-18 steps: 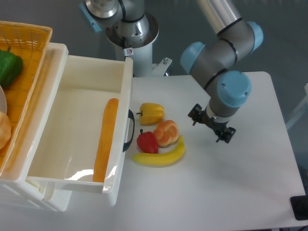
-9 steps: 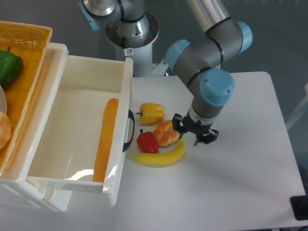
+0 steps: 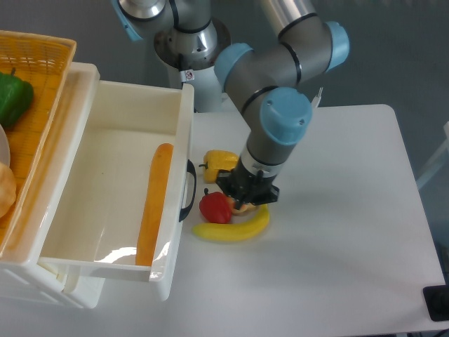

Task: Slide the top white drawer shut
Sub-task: 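Move the gripper over the fruit toward the open drawer's front panel, then lower the gripper against the drawer front beside its black handle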

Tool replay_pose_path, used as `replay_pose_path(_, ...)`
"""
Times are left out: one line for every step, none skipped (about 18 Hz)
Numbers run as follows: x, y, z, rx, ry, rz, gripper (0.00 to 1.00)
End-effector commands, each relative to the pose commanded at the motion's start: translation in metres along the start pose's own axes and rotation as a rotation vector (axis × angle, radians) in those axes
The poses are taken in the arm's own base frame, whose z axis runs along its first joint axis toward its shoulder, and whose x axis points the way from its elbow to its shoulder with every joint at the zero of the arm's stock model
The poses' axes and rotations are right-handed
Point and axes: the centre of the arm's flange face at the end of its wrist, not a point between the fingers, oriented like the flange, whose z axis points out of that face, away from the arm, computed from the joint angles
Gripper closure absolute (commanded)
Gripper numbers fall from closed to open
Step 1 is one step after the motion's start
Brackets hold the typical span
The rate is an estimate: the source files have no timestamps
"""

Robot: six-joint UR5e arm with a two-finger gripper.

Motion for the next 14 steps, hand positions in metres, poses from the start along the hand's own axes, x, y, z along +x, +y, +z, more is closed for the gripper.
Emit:
replay_pose_path(0.004, 0.004, -0.006, 0.006, 0.025, -0.008, 1.00)
replay_pose_path(0.007, 0.004, -0.008, 0.009, 0.053, -0.016, 1.00)
replay_pose_path(0.008, 0.005, -0.010, 0.010, 0.083, -0.026, 1.00)
replay_pose_path(0.008, 0.005, -0.013, 0.012, 0.102, -0.033, 1.00)
replay_pose_path(0.009, 0.002, -0.017, 0.023, 0.107, -0.035, 1.00)
replay_pose_path(0.009, 0.000, -0.020, 0.036, 0.115, -0.041, 1.00)
replay_pose_path(0.010, -0.002, -0.023, 0.054, 0.124, -0.051, 1.00)
replay_pose_path(0.008, -0.005, -0.025, 0.067, 0.131, -0.062, 1.00)
replay_pose_path(0.008, -0.007, -0.028, 0.076, 0.135, -0.069, 1.00)
replay_pose_path(0.008, -0.008, -0.027, 0.079, 0.142, -0.075, 1.00)
replay_pose_path(0.008, -0.008, -0.027, 0.087, 0.150, -0.080, 1.00)
replay_pose_path(0.007, -0.009, -0.026, 0.090, 0.156, -0.081, 1.00)
replay_pose_path(0.008, -0.010, -0.026, 0.090, 0.157, -0.079, 1.00)
replay_pose_path(0.008, -0.010, -0.025, 0.089, 0.158, -0.080, 1.00)
